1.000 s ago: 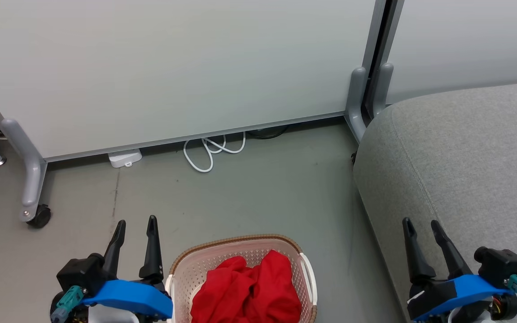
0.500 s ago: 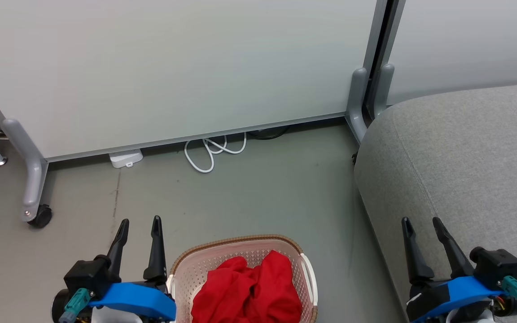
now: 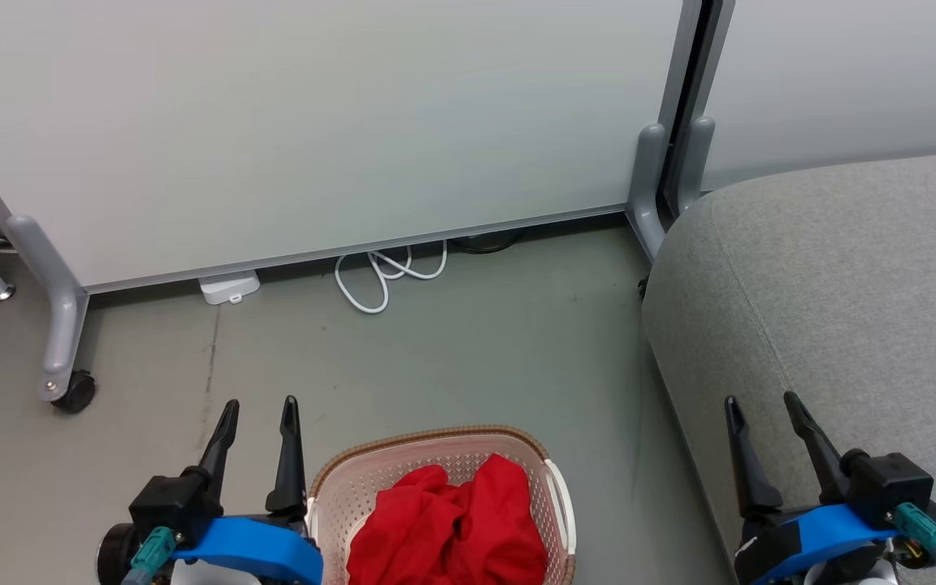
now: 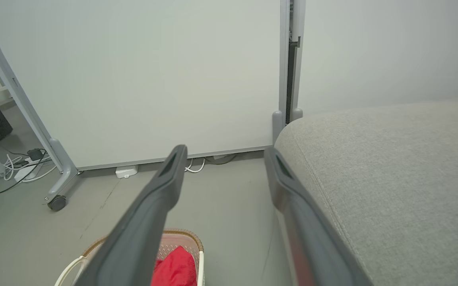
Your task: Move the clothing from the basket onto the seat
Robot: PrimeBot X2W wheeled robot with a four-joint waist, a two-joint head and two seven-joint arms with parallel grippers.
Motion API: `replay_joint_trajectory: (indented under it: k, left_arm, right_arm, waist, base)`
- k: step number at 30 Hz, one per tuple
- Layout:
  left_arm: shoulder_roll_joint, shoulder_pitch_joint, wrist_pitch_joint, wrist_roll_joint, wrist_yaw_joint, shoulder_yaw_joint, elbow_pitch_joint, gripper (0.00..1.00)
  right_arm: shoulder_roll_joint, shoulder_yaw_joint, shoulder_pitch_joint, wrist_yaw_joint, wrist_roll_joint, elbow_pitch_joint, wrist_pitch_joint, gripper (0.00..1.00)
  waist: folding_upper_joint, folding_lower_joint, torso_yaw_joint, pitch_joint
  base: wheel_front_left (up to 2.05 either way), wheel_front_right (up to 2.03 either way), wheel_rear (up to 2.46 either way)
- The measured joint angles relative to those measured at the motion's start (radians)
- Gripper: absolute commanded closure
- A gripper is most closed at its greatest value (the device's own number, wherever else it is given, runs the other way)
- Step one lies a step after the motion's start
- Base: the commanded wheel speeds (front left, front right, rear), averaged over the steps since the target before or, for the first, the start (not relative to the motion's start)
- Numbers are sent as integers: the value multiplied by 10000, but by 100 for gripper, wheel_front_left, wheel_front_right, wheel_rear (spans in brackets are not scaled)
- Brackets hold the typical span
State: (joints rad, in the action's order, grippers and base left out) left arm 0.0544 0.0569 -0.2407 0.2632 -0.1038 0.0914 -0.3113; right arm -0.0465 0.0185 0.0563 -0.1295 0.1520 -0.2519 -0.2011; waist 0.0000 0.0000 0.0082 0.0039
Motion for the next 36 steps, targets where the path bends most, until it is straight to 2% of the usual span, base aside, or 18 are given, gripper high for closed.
replay_joint_trajectory:
  k: [11,29,36]
  left_arm:
    - [-23,26,-211,-830,-25,40,-174,0]
    - [-31,34,-211,-888,-58,17,-293,0]
    - [-8,155,-222,-1145,-107,196,-550,0]
  right_arm:
    - [-6,-15,1,-10,-882,-38,-180,0]
    - [-8,-23,1,-10,-880,-54,-201,0]
    - [-10,-140,154,-12,-872,17,-203,0]
  waist:
    - [0,0,-3,-75]
    - [0,0,-39,-33]
    - [0,0,-151,289]
  base:
    - [0,0,0]
    - [0,0,0]
    - [0,0,0]
